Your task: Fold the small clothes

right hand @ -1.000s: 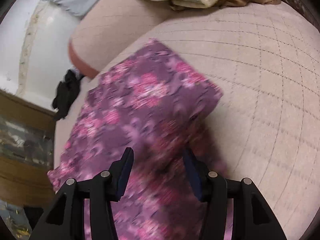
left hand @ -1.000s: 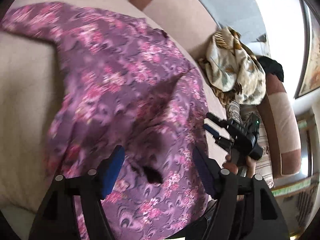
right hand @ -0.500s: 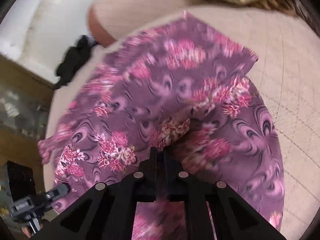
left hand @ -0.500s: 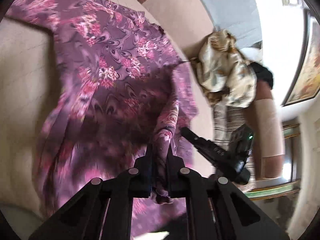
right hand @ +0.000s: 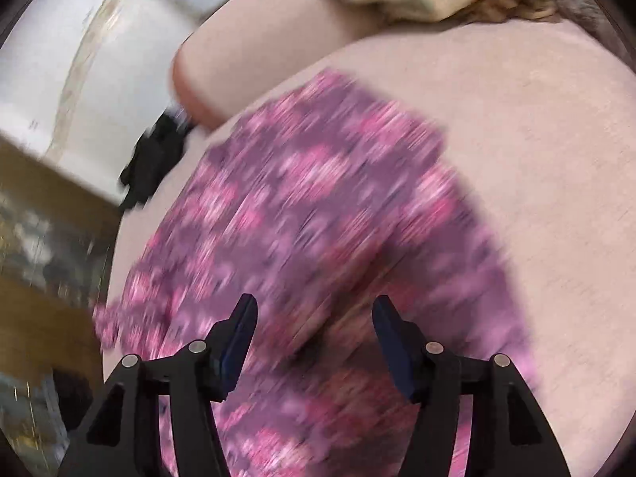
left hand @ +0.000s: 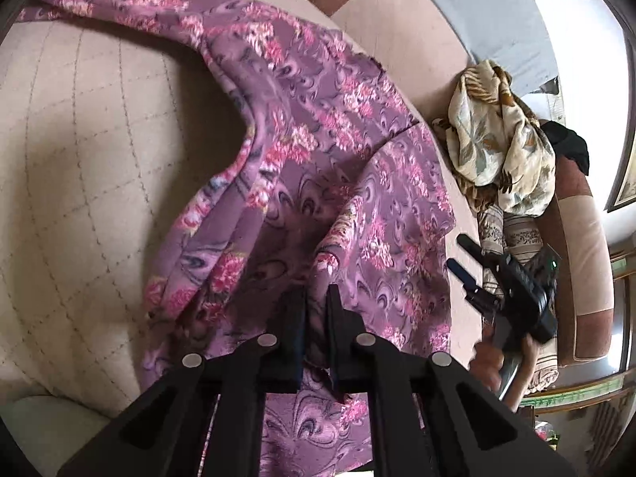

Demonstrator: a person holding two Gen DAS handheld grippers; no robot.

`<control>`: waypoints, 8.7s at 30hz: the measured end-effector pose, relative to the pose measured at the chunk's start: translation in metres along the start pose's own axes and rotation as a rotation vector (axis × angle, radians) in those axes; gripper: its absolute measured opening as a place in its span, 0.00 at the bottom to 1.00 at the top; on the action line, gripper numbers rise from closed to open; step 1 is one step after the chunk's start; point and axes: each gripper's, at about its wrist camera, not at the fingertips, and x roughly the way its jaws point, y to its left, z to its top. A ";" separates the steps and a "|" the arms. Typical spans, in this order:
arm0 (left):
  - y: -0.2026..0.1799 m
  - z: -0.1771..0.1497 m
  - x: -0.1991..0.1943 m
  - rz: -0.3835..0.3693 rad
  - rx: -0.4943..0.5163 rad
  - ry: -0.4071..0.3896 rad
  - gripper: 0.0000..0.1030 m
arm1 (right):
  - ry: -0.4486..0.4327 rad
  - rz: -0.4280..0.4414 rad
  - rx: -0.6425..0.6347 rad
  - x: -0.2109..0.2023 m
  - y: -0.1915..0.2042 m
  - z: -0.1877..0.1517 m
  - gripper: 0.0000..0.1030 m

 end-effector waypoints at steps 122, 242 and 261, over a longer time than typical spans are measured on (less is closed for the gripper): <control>-0.055 0.023 0.041 0.279 0.253 -0.040 0.58 | 0.132 -0.136 -0.278 -0.040 -0.015 -0.090 0.41; -0.080 -0.067 -0.071 0.156 0.182 -0.126 0.71 | 0.103 0.204 -0.132 -0.084 -0.013 -0.111 0.64; -0.102 -0.081 -0.129 0.222 0.206 -0.243 0.71 | 0.144 0.173 -0.209 -0.088 0.047 -0.092 0.78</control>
